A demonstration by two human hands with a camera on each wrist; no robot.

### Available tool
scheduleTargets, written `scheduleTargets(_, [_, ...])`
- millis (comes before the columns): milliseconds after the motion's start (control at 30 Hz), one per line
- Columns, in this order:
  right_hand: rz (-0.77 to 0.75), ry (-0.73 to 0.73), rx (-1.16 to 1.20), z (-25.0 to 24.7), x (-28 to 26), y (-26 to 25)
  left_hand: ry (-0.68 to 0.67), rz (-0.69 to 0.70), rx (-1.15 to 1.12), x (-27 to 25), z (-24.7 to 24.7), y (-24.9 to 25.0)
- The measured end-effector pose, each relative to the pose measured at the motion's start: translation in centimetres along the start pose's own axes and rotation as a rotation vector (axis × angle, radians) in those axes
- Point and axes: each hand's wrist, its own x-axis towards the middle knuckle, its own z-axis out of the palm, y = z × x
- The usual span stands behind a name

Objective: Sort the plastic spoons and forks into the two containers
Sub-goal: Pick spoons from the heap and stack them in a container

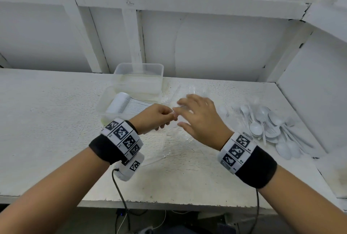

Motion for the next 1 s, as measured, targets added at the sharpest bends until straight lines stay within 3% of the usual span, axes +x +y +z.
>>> scheduleTargets(133, [-0.09,-0.003,-0.075,1.0,-0.3,-0.5,-0.115,-0.011,0.161,-0.1,-0.8,-0.1])
scheduleTargets(500, [-0.239,-0.137,0.086,2.4,3.5,-0.9,-0.201,-0.09,0.113,-0.7,-4.4,-2.1])
scheduleTargets(600, [-0.153,-0.157,0.144,2.9,5.6,-0.8,-0.04,-0.084,0.147,-0.8,-8.1,-2.9])
scheduleTargets(700, [0.014,-0.278,0.162,3.2,8.2,-1.0,0.255,-0.179,0.031,-0.2,-11.7,-5.0])
scheduleTargets(800, [0.075,-0.355,0.198,4.2,11.0,-1.9,0.489,-0.299,0.212,0.9,-14.1,-7.9])
scheduleTargets(867, [0.079,-0.401,0.211,5.2,12.7,-2.7,0.516,-0.403,0.246,1.4,-14.8,-9.4])
scheduleTargets(1000, [0.053,-0.496,0.177,7.2,14.9,-4.5,0.429,-0.503,0.009,2.0,-14.6,-10.8])
